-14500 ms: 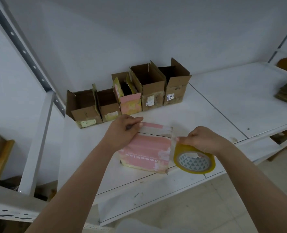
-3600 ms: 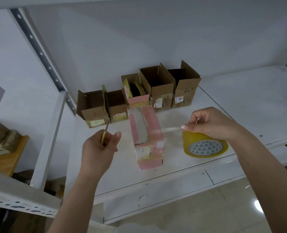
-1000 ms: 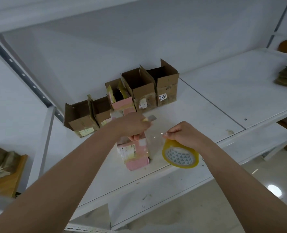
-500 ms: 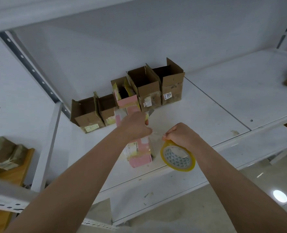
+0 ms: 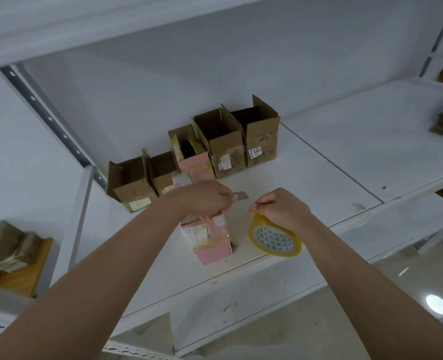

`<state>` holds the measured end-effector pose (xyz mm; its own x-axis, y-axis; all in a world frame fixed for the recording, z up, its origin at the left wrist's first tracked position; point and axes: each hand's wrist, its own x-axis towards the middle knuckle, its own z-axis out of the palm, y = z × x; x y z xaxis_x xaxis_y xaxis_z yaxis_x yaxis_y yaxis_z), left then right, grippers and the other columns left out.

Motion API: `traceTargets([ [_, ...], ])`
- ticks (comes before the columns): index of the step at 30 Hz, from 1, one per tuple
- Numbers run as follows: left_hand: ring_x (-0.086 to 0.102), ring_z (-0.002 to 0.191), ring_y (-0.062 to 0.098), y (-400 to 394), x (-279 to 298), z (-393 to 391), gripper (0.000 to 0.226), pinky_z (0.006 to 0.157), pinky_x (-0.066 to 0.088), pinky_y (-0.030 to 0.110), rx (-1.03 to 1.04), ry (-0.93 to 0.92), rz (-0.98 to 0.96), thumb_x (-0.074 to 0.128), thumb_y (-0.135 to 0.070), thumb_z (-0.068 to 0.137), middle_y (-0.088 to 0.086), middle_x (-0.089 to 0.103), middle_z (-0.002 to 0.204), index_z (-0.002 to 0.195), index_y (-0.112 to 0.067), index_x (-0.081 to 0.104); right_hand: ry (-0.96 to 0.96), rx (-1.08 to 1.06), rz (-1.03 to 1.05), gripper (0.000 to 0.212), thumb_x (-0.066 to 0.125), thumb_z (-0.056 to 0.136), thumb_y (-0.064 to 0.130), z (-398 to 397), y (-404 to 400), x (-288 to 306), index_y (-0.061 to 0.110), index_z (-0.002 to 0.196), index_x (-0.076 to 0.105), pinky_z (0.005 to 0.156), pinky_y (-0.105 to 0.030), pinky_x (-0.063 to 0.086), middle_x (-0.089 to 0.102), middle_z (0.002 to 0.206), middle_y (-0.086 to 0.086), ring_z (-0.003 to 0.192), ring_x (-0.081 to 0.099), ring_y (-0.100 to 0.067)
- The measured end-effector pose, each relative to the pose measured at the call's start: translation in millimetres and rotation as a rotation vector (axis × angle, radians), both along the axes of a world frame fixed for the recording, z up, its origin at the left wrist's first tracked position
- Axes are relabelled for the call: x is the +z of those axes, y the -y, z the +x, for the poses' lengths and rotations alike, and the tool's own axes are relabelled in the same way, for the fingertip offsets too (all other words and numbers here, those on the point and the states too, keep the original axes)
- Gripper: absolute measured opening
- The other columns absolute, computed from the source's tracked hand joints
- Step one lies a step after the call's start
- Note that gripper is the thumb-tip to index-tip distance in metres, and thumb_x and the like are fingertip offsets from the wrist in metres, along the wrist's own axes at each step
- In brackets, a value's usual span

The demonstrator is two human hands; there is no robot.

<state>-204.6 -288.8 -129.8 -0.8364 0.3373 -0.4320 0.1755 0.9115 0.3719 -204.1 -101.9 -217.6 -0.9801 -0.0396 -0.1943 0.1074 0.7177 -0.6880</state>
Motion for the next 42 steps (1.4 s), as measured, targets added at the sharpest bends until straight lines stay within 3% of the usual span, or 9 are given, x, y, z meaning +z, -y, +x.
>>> traceTargets([
  [6, 0.054, 0.062, 0.021, -28.1, 8.3, -8.0, 0.038, 0.064, 0.050, 0.029, -0.018, 0.079, -0.309, 0.037, -0.031, 0.104, 0.007, 0.054, 0.067, 0.084, -0.006, 0.058, -0.081, -0.002, 0.024, 0.017, 0.060, 0.086, 0.053, 2.0, -4.3, 6.2, 0.048, 0.072, 0.067, 0.059, -0.023, 0.034, 0.062, 0.075, 0.024, 0.073, 0.056, 0.000],
  [10, 0.054, 0.061, 0.018, -40.6, 4.7, -5.4, 0.034, 0.064, 0.050, 0.029, -0.035, 0.027, -0.448, 0.037, -0.028, 0.103, 0.007, 0.056, 0.074, 0.105, -0.003, 0.060, -0.105, -0.011, 0.035, 0.015, 0.058, 0.087, 0.050, 4.3, -5.8, 3.0, 0.046, 0.085, 0.072, 0.057, -0.021, 0.031, 0.053, 0.071, 0.029, 0.069, 0.049, 0.002],
  [15, 0.053, 0.069, 0.016, -41.9, -6.7, 7.0, 0.024, 0.058, 0.044, 0.026, -0.159, -0.076, -0.688, 0.045, -0.022, 0.098, 0.002, 0.050, 0.076, 0.084, -0.008, 0.059, -0.072, -0.015, 0.004, 0.012, 0.060, 0.086, 0.049, 6.8, 1.3, -3.2, 0.045, 0.082, 0.071, 0.058, -0.021, 0.033, 0.055, 0.072, 0.028, 0.072, 0.053, -0.001],
  [18, 0.058, 0.083, 0.022, -26.5, -17.7, 10.2, 0.030, 0.070, 0.045, 0.030, -0.126, -0.069, -0.472, 0.040, -0.025, 0.101, 0.010, 0.061, 0.093, 0.102, -0.007, 0.064, -0.057, -0.034, 0.006, 0.014, 0.062, 0.084, 0.050, 5.8, -3.1, -4.5, 0.046, 0.074, 0.069, 0.058, -0.022, 0.033, 0.060, 0.075, 0.025, 0.072, 0.054, -0.001],
  [23, 0.056, 0.077, 0.012, 11.2, -16.1, 2.2, 0.030, 0.067, 0.038, 0.026, 0.054, -0.293, 0.016, 0.046, -0.041, 0.099, 0.001, 0.059, 0.081, 0.110, -0.019, 0.063, 0.000, -0.070, -0.006, 0.013, 0.062, 0.085, 0.048, 4.8, -11.1, -12.7, 0.042, 0.076, 0.070, 0.068, -0.027, 0.039, 0.065, 0.084, 0.020, 0.083, 0.060, -0.008],
  [27, 0.054, 0.067, 0.010, 15.9, -35.3, -0.7, 0.019, 0.048, 0.032, 0.018, 0.308, -0.483, 0.045, 0.064, -0.028, 0.089, 0.000, 0.053, 0.084, 0.084, -0.021, 0.047, 0.020, -0.087, -0.041, 0.012, 0.063, 0.084, 0.047, 3.4, -11.7, -16.0, 0.041, 0.077, 0.070, 0.065, -0.026, 0.035, 0.064, 0.083, 0.022, 0.081, 0.059, -0.005],
  [31, 0.057, 0.072, 0.019, 5.5, -38.2, -2.4, 0.030, 0.052, 0.043, 0.027, 0.370, -0.451, -0.071, 0.058, -0.010, 0.087, 0.000, 0.045, 0.085, 0.114, -0.012, 0.046, 0.031, -0.082, -0.047, 0.011, 0.063, 0.085, 0.047, 1.4, -9.8, -15.6, 0.042, 0.080, 0.072, 0.067, -0.027, 0.037, 0.063, 0.082, 0.024, 0.080, 0.057, -0.003],
  [36, 0.048, 0.072, 0.022, -13.3, -37.9, -0.4, 0.065, 0.055, 0.044, 0.031, 0.289, -0.468, -0.520, 0.059, -0.004, 0.087, 0.010, 0.047, 0.104, 0.144, -0.008, 0.029, 0.033, -0.081, -0.063, 0.011, 0.063, 0.084, 0.048, 4.3, -8.0, -15.4, 0.042, 0.083, 0.073, 0.071, -0.029, 0.040, 0.064, 0.083, 0.022, 0.083, 0.060, -0.007],
  [42, 0.056, 0.079, 0.018, -10.6, -26.8, -3.2, 0.046, 0.059, 0.043, 0.029, 0.308, -0.478, -0.352, 0.062, -0.050, 0.086, -0.004, 0.052, 0.086, 0.118, -0.019, 0.050, -0.035, -0.061, -0.273, 0.014, 0.065, 0.084, 0.052, 7.9, -13.7, -4.3, 0.044, 0.075, 0.074, 0.080, -0.036, 0.054, 0.071, 0.076, 0.013, 0.079, 0.068, -0.012],
])
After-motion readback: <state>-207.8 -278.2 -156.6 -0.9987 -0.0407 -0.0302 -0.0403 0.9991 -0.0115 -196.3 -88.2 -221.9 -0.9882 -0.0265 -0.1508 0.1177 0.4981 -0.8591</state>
